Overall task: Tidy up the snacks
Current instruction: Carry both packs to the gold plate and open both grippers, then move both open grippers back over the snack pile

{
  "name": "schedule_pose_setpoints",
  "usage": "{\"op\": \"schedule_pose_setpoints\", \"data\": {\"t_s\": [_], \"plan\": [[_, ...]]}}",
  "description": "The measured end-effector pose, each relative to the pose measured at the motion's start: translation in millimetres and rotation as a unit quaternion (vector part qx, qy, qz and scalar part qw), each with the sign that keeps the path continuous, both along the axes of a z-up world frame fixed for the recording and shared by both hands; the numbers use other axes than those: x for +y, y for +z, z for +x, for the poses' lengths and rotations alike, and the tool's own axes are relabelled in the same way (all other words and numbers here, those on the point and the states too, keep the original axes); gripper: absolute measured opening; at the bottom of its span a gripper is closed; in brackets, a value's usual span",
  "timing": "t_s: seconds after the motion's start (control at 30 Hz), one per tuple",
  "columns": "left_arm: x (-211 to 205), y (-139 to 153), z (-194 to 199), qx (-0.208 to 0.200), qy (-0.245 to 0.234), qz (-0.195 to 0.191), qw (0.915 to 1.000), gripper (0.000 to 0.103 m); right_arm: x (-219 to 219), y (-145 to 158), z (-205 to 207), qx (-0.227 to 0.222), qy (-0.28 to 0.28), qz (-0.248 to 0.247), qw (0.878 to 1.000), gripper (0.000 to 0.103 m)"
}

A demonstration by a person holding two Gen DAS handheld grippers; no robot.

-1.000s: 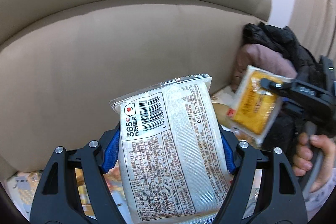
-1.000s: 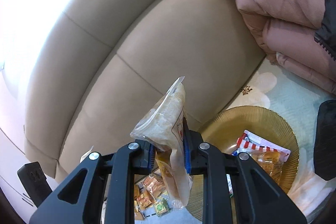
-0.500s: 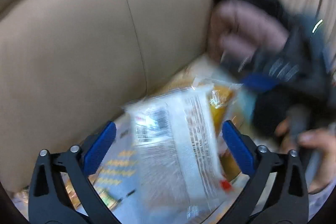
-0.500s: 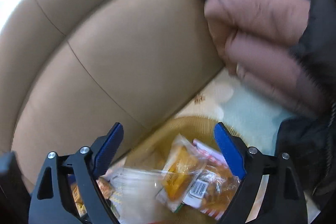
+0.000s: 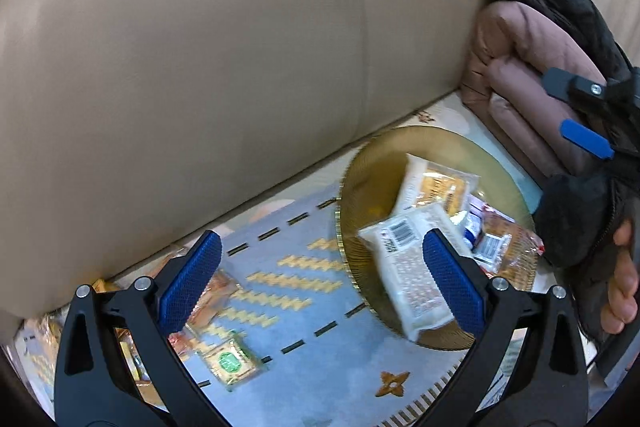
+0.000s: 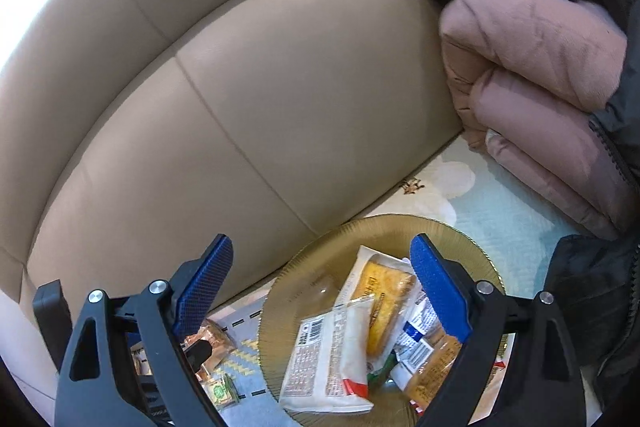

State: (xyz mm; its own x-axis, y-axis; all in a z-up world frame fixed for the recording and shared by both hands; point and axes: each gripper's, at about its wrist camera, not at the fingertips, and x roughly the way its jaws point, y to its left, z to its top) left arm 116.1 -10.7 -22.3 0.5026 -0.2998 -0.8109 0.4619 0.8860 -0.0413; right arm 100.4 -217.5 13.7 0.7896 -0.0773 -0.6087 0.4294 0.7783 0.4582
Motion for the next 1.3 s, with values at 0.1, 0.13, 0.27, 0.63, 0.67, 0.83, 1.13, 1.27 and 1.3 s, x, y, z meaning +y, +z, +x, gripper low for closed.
{"op": "schedule_pose_setpoints", "data": {"t_s": [0.1, 0.13, 0.27, 0.63, 0.67, 0.83, 1.13, 1.27, 1.3], "plan": [[6, -2, 2, -0.001, 0.014, 0.0, 0.9999, 0.1, 10, 5, 5, -0.006, 0.015, 0.0, 1.0, 0.09], [10, -2, 3, -0.001, 0.018, -0.001, 0.9998, 0.1, 14, 7, 6, -0.008, 0.019, -0.003, 1.0, 0.09], [23, 0, 2, -0.008, 0.033, -0.005, 0.9994, 0.1, 36, 15, 15, -0.022, 0.048, -0.02, 0.998, 0.09], [69, -1, 0, -0.015, 0.09, -0.011, 0.9958, 0.1, 101, 21, 38, -0.042, 0.126, -0.046, 0.99, 0.093], [74, -2, 0, -0.014, 0.096, -0.013, 0.9952, 0.1, 107, 21, 40, -0.042, 0.131, -0.048, 0.989, 0.093], [103, -9, -3, -0.014, 0.118, -0.015, 0.9928, 0.1, 140, 19, 49, -0.043, 0.166, -0.064, 0.983, 0.095], [183, -29, -7, -0.002, 0.193, -0.024, 0.9809, 0.1, 181, 0, 59, -0.04, 0.22, -0.086, 0.971, 0.098], [221, -40, -17, -0.007, 0.228, -0.02, 0.9735, 0.1, 197, -18, 61, -0.028, 0.24, -0.088, 0.966, 0.098], [229, -42, -21, -0.011, 0.236, -0.021, 0.9714, 0.1, 204, -25, 62, -0.023, 0.247, -0.089, 0.965, 0.098]]}}
